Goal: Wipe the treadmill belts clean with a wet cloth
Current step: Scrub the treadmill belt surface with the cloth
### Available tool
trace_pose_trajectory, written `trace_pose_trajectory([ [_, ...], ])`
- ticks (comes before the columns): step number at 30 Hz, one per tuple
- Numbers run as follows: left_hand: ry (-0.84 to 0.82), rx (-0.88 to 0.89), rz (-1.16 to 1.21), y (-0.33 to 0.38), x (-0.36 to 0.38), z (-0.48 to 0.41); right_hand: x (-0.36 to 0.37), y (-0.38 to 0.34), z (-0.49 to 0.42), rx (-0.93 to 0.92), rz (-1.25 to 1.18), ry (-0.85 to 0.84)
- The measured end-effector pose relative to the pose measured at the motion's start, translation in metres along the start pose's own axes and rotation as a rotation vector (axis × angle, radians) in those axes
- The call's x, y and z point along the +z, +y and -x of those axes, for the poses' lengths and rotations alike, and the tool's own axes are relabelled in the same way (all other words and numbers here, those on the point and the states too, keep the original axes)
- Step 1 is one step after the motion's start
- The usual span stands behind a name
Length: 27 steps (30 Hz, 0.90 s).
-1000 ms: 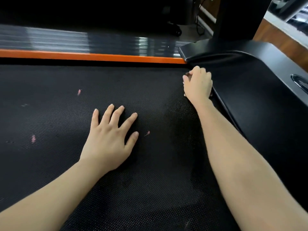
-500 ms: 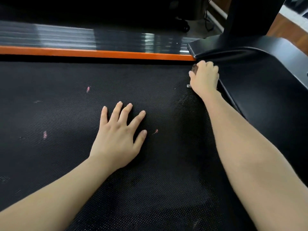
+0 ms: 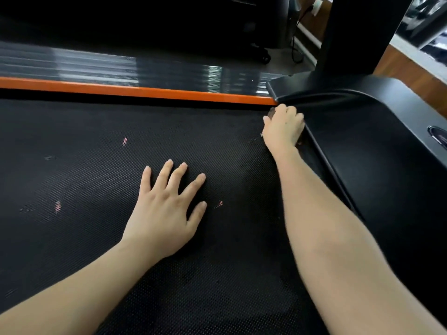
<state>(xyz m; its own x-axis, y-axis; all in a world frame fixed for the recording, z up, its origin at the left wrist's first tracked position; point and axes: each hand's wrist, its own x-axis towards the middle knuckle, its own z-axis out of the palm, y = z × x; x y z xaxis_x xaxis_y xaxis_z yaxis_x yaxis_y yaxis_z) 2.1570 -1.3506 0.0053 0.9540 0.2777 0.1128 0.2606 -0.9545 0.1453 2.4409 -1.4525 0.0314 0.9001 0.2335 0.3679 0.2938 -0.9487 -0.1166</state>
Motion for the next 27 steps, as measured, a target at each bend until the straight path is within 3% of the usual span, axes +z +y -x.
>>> trace_pose_trajectory([
  [5, 0.005, 0.008, 0.0, -0.002, 0.001, 0.001, -0.004, 0.006, 0.007, -0.306, -0.005, -0.069],
  [8, 0.006, 0.011, 0.0, -0.003, 0.001, 0.001, -0.012, 0.047, 0.001, -0.178, 0.12, -0.044],
  [10, 0.002, 0.004, 0.003, -0.002, 0.0, 0.001, -0.015, 0.054, 0.015, -0.204, 0.088, -0.036],
  [13, -0.016, 0.002, 0.017, -0.003, -0.002, 0.0, -0.028, 0.052, 0.067, -0.387, -0.071, -0.062],
  [18, -0.025, -0.005, 0.012, -0.002, -0.004, 0.001, -0.095, 0.062, 0.231, -0.663, -0.4, -0.215],
  [21, -0.033, -0.007, 0.007, -0.001, -0.005, 0.002, -0.11, 0.08, 0.253, -0.832, -0.369, -0.263],
  [23, -0.061, -0.011, -0.004, -0.001, -0.004, 0.001, -0.097, 0.093, 0.215, -0.707, -0.24, -0.19],
  [26, -0.071, -0.015, -0.004, -0.001, -0.004, 0.001, -0.077, 0.107, 0.163, -0.3, -0.1, -0.101],
  [27, -0.069, -0.01, -0.002, -0.001, -0.004, 0.001, -0.076, 0.103, 0.168, -0.249, -0.086, -0.079],
])
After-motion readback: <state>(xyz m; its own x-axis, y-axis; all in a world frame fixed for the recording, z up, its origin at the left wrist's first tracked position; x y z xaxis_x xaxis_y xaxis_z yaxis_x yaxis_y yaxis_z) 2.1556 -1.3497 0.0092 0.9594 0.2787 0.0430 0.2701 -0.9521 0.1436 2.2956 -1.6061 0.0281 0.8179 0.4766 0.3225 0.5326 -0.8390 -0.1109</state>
